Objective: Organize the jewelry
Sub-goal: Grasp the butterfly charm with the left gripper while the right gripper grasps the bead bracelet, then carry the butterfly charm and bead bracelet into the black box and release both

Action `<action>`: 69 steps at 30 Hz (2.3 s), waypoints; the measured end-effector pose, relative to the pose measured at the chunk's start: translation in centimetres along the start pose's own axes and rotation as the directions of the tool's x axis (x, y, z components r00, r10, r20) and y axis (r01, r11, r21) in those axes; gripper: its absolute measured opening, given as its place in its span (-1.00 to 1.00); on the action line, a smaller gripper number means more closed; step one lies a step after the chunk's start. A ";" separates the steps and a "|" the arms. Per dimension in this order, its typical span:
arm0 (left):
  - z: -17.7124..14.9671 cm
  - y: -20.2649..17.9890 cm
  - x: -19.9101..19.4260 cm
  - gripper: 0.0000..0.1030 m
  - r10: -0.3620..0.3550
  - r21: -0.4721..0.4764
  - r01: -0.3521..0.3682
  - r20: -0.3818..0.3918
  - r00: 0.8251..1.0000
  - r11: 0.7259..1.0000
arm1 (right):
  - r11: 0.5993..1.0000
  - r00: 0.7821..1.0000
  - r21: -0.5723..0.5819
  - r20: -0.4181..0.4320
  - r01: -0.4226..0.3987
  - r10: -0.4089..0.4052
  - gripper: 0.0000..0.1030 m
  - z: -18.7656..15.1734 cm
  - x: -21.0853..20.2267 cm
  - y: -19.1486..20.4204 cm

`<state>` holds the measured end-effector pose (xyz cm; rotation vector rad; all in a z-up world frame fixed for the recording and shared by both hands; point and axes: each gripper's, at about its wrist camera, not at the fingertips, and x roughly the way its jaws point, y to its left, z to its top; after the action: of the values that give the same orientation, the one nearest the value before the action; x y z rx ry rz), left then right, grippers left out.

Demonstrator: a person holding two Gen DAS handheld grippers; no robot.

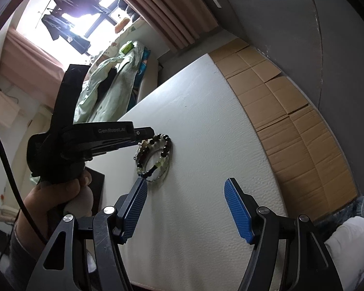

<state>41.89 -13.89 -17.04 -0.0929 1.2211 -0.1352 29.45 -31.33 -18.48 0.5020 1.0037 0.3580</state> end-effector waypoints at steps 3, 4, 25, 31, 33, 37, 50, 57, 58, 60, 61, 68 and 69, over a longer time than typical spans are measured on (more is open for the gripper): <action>0.1 0.2 -1.0 -0.82 0.004 0.009 -0.005 0.014 1.000 1.000 | 1.000 1.000 -0.010 -0.001 -0.001 0.001 0.31 0.5 0.2 0.3; 0.1 0.4 -1.3 -0.84 0.003 0.010 -0.004 0.016 1.000 1.000 | 1.000 1.000 -0.015 -0.001 -0.001 0.001 0.31 0.5 0.3 0.4; -0.3 5.0 -4.9 -0.96 -0.039 -0.016 0.040 0.064 0.997 0.999 | 0.977 0.986 -0.188 -0.109 0.105 -0.127 0.16 4.6 6.7 4.6; -0.5 6.2 -7.8 -0.96 -0.052 -0.025 0.056 0.117 0.992 0.998 | 0.947 0.966 -0.258 -0.121 0.193 -0.230 -0.48 5.2 7.8 5.6; -0.6 6.7 -8.7 -0.96 -0.055 -0.030 0.059 0.133 0.990 0.998 | 0.939 0.959 -0.270 -0.124 0.214 -0.254 -0.80 5.5 8.1 5.5; -1.1 8.0 -10.4 -0.96 -0.059 -0.047 0.068 0.166 0.984 0.997 | 0.944 0.966 -0.271 -0.119 0.189 -0.228 -0.84 5.7 7.6 5.6; -3.9 12.7 -14.5 -0.96 -0.062 -0.106 0.089 0.240 0.969 0.990 | 0.934 0.991 -0.338 -0.028 0.113 -0.130 -0.84 5.6 3.0 11.6; -5.9 15.6 -14.6 -0.96 -0.059 -0.154 0.098 0.240 0.969 0.983 | 0.916 0.996 -0.391 0.006 0.087 -0.092 -0.84 5.3 1.3 15.7; -6.1 15.9 -14.6 -0.96 -0.061 -0.154 0.100 0.240 0.969 0.983 | 0.913 0.997 -0.401 0.008 0.078 -0.081 -0.84 5.2 1.1 16.5; -6.5 16.3 -14.4 -0.94 -0.077 -0.146 0.113 0.232 0.970 0.983 | 0.907 0.998 -0.417 0.004 0.057 -0.061 -0.84 4.9 0.8 17.6; -6.7 16.5 -14.3 -0.93 -0.086 -0.150 0.120 0.218 0.972 0.981 | 0.905 0.998 -0.422 0.003 0.052 -0.056 -0.84 4.7 0.8 18.0; -8.6 18.8 -15.2 0.13 -0.092 -0.190 0.142 0.249 0.964 0.971 | 0.887 1.000 -0.461 -0.019 -0.009 0.001 -0.84 3.0 0.9 22.0; -8.9 19.2 -15.5 0.13 -0.088 -0.197 0.142 0.260 0.962 0.970 | 0.885 1.000 -0.465 -0.024 -0.021 0.011 -0.84 2.8 0.9 22.6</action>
<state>29.39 7.48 -8.45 -0.3607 0.9743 -0.0903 31.03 -12.71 -5.39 0.0687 0.8938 0.6021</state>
